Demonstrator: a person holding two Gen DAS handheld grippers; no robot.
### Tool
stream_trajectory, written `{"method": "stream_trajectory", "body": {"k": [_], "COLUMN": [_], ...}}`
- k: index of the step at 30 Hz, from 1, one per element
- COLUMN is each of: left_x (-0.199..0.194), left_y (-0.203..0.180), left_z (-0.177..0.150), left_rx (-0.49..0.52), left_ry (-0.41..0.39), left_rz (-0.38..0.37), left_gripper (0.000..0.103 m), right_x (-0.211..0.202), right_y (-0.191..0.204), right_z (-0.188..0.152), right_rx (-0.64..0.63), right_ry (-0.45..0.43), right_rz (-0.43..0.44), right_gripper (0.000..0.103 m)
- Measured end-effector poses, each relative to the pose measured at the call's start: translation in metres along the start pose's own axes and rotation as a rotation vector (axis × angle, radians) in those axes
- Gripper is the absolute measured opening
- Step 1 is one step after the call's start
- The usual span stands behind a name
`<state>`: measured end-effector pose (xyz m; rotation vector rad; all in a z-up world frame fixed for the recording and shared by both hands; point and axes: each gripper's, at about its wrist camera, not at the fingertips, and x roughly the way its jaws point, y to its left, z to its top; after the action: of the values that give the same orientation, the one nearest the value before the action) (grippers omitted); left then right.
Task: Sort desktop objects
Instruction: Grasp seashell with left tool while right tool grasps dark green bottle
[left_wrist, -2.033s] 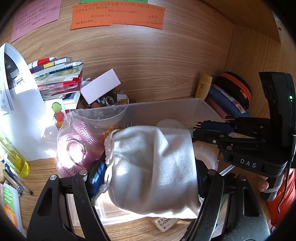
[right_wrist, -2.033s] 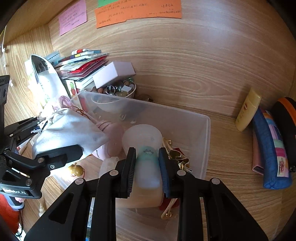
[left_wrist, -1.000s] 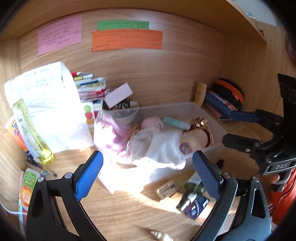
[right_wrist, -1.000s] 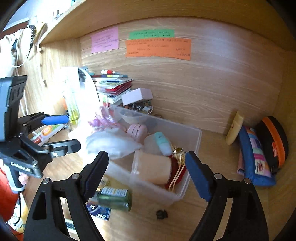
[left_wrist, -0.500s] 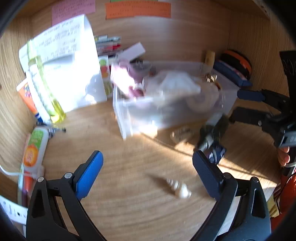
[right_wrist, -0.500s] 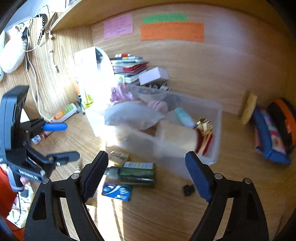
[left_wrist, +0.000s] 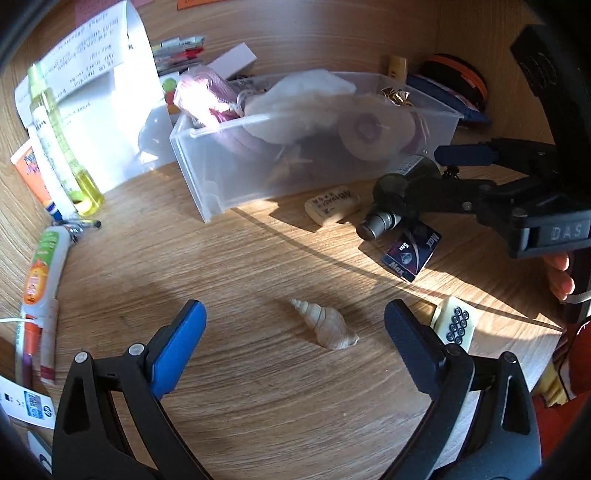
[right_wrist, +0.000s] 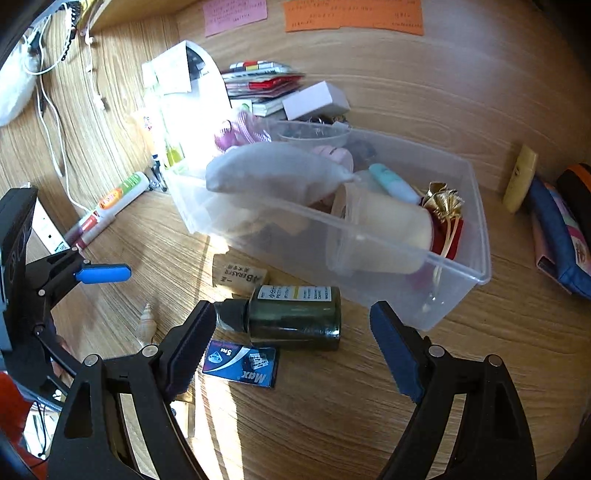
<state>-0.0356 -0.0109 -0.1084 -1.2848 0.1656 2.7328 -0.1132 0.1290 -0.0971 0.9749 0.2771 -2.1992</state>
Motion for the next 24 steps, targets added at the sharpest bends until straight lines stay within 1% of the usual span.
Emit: {"method": "stream_trajectory", "body": {"k": [3,6,9,12,13,14,16,17,20,21,23,24], "left_x": [-0.004,-0.005,-0.006,-0.007,-0.007,-0.007,-0.005,-0.002,-0.003,-0.002,-0.002,-0.002], "left_y": [-0.002,-0.002,-0.001,-0.002,-0.002,-0.004,-0.005,-0.006,-0.007,-0.007,-0.008,-0.008], "left_z": [-0.001,-0.002,-0.003,-0.004,-0.004,-0.003,-0.003,-0.002,-0.002,-0.003,-0.003,-0.004], "left_rx": [0.016,0.026,0.027,0.033,0.036,0.04,0.044,0.049,0.058,0.06,0.065,0.065], "left_ry": [-0.017,-0.021,-0.025,-0.033,-0.037,-0.036,-0.025,-0.018,-0.021,-0.02,-0.018,-0.019], "left_rz": [-0.003,0.0,0.001,0.007,0.007,0.004,0.004,0.004,-0.006,-0.009,-0.013,-0.016], "left_gripper": [0.098,0.098,0.098,0.097,0.092,0.086,0.077,0.073,0.066,0.065,0.055,0.051], "right_x": [0.007,0.01,0.008,0.01,0.011,0.013,0.015,0.015,0.017,0.018,0.018,0.018], "right_y": [0.0,0.003,0.004,0.001,0.001,0.0,0.0,0.0,0.001,0.002,0.003,0.003], "right_z": [0.0,-0.001,-0.001,-0.001,0.0,0.0,0.001,0.001,0.0,0.0,0.0,0.0], "right_rx": [0.017,-0.002,-0.004,0.01,0.014,0.02,0.02,0.019,0.011,0.008,0.005,0.005], "right_ry": [0.023,0.029,0.022,0.036,0.043,0.053,0.064,0.068,0.077,0.077,0.072,0.071], "right_rz": [-0.021,-0.05,-0.037,-0.03,-0.03,-0.025,-0.018,-0.016,-0.012,-0.013,-0.018,-0.019], "right_gripper": [0.083,0.083,0.083,0.082,0.082,0.081,0.076,0.072,0.062,0.062,0.062,0.062]}}
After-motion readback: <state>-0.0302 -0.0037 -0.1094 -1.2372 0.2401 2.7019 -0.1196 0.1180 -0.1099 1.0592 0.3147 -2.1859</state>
